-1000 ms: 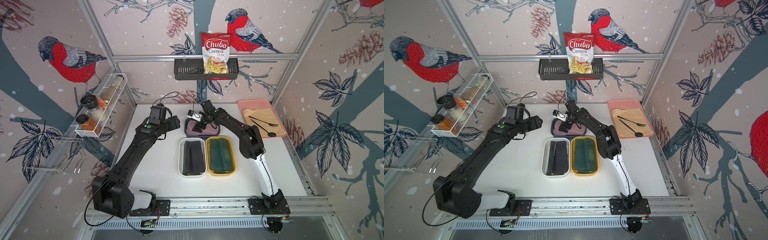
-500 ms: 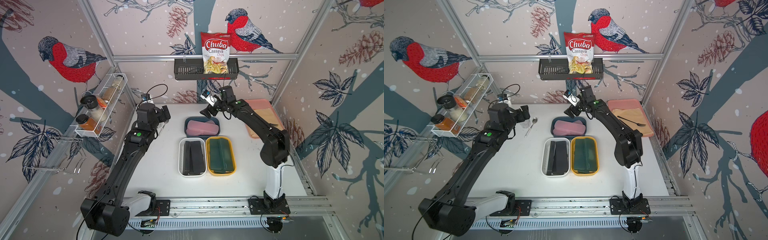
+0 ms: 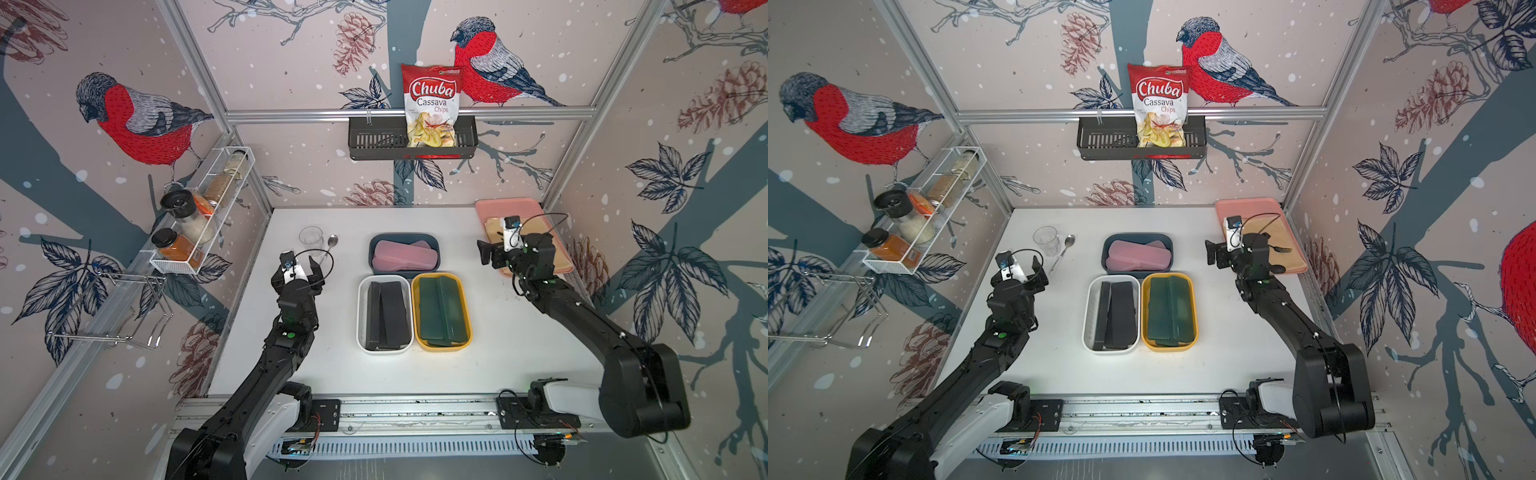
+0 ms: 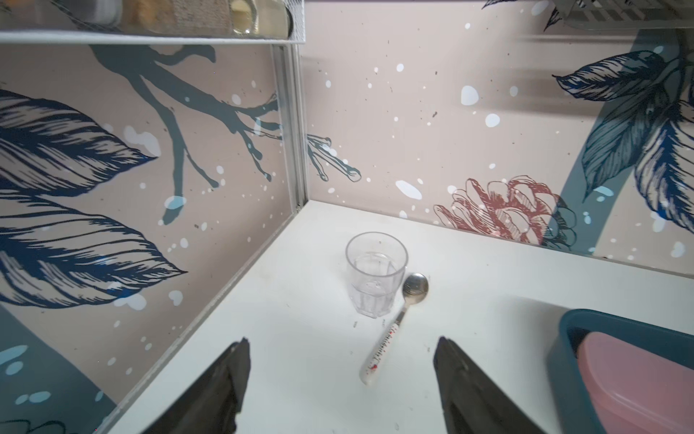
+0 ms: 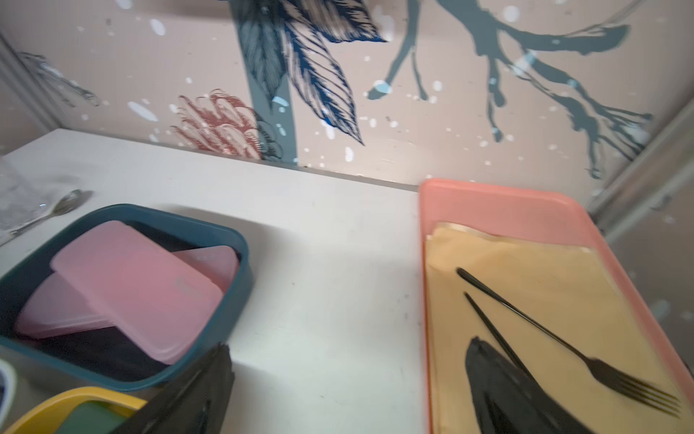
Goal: Place the pencil cases by color into the storage box
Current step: Reset both arms
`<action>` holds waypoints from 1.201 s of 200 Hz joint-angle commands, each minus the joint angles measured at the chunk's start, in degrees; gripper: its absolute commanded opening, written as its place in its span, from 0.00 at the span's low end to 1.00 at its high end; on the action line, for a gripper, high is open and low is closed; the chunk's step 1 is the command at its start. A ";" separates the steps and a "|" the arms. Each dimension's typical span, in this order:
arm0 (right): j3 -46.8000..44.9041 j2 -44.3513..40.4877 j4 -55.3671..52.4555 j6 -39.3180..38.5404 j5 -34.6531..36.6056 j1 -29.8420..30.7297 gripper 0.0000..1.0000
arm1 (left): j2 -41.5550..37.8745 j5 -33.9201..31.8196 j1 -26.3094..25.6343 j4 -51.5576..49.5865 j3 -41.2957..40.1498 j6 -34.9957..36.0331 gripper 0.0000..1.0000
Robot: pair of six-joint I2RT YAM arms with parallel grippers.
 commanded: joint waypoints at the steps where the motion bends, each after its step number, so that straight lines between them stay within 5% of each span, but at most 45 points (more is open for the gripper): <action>1: -8.10 -3.66 9.41 5.06 7.90 -2.56 1.00 | 2.06 -4.99 0.34 14.46 -4.45 1.90 0.83; 42: -27.79 -1.57 38.03 9.29 15.57 -5.63 1.00 | 17.85 -6.10 0.30 38.63 -14.45 -1.74 0.82; 57: -31.25 1.09 50.34 9.56 16.24 -6.48 1.00 | 27.13 -7.26 0.03 53.32 -15.44 4.69 0.83; 77: -31.71 8.42 58.08 10.39 11.47 -9.83 1.00 | 35.87 -0.10 2.09 62.12 -15.29 6.40 0.83; 91: -33.59 18.96 74.79 10.59 8.57 -10.80 1.00 | 40.60 8.15 2.96 63.91 -14.50 8.27 0.81; 106: -28.86 12.84 55.65 9.53 7.80 -10.63 1.00 | 41.17 8.91 3.43 61.68 -12.76 8.10 0.81; 120: -27.36 17.75 60.46 8.63 5.89 -10.34 1.00 | 39.35 10.11 4.46 53.66 -10.14 6.68 0.83; 135: -25.11 15.07 51.44 8.11 7.29 -9.59 1.00 | 39.62 12.75 6.77 50.04 -7.87 4.83 0.89; 150: -27.29 16.99 59.05 8.00 7.49 -9.39 1.00 | 38.88 14.83 8.80 46.36 -6.71 2.59 0.97; 240: -26.66 16.96 57.61 7.31 10.52 -8.03 1.00 | 38.97 14.72 8.91 47.00 -6.83 2.71 0.98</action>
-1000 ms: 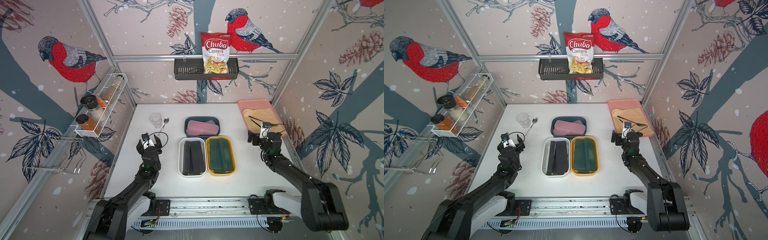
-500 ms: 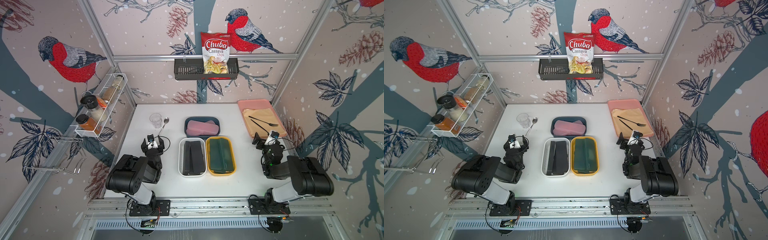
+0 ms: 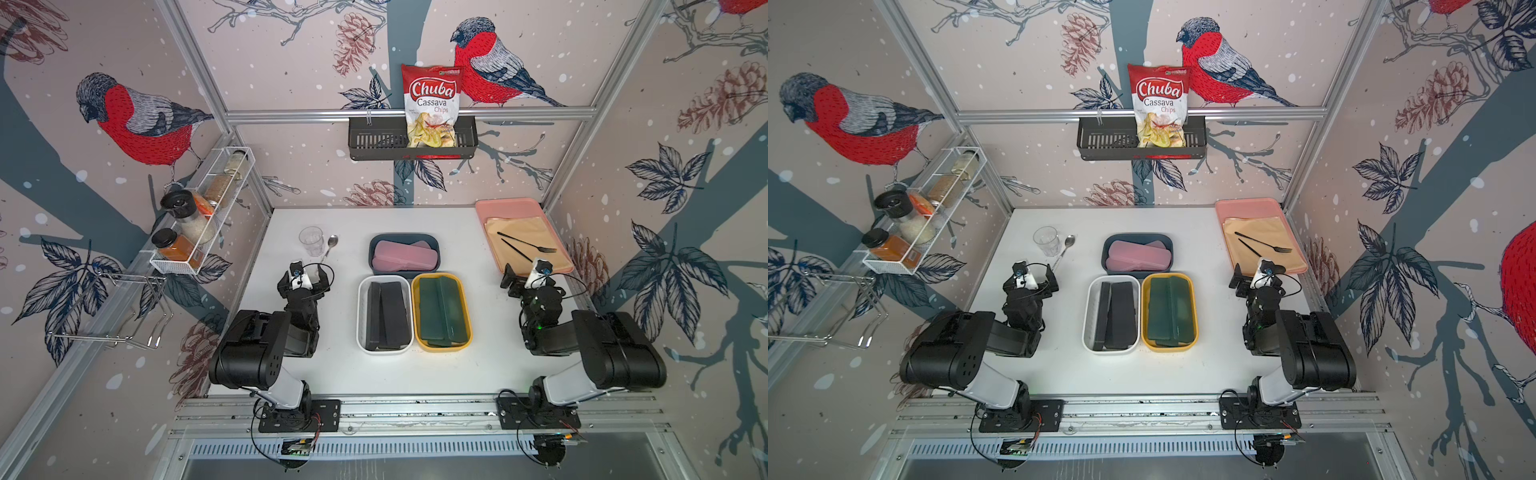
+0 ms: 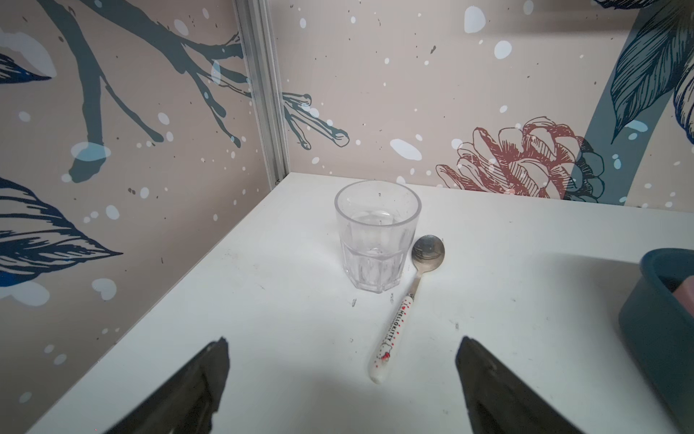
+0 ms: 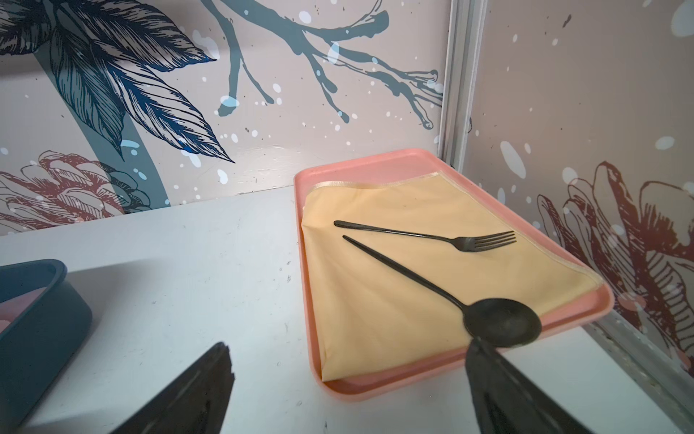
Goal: Place the pencil cases by color into the storage box
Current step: Reset both arms
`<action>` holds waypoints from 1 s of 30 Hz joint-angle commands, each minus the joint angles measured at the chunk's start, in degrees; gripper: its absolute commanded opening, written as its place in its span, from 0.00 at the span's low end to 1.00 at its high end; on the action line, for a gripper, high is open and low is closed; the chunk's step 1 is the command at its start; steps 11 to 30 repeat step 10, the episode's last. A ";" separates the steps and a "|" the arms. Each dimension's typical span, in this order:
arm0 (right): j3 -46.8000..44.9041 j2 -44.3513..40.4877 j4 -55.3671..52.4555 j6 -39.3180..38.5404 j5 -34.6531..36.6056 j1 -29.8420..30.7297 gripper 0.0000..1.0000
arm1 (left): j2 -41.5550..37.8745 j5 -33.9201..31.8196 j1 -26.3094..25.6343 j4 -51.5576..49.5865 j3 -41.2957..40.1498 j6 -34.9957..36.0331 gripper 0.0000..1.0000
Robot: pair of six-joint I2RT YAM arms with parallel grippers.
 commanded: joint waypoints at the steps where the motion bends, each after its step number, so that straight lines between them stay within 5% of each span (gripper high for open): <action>1: 0.46 0.34 1.61 -0.73 1.14 0.01 1.00 | -0.18 0.44 0.19 0.70 0.27 -0.13 0.98; 30: 0.11 0.00 1.94 -0.21 -0.28 -0.71 1.00 | -0.18 0.48 0.19 0.63 0.24 -0.13 0.98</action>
